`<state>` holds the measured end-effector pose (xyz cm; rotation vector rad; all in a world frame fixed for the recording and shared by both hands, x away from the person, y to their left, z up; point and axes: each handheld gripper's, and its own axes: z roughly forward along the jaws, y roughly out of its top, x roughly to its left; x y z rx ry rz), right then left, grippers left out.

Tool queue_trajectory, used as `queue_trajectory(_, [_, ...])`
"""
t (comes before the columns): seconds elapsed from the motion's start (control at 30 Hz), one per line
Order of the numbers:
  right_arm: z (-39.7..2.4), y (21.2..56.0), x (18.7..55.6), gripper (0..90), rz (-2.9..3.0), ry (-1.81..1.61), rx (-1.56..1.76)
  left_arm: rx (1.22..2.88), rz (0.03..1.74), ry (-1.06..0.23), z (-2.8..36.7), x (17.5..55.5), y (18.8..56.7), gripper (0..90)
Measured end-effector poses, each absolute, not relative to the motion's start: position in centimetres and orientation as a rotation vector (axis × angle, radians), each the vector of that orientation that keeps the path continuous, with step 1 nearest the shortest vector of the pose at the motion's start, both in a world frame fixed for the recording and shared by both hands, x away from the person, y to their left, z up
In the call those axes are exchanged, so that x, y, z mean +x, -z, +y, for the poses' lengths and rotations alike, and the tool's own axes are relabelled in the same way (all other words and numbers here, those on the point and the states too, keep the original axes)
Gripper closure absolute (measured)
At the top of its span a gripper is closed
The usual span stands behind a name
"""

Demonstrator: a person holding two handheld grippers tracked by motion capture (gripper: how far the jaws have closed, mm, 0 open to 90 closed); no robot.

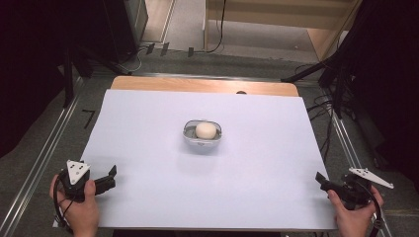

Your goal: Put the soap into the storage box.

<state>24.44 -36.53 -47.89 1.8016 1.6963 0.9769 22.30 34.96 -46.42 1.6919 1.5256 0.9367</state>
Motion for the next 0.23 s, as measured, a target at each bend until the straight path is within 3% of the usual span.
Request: queue_trajectory(0.23, [-36.12,48.1,24.55,6.2,1.713,-0.945,1.789,1.689,1.526,-0.935,34.99,22.29,46.42,0.0])
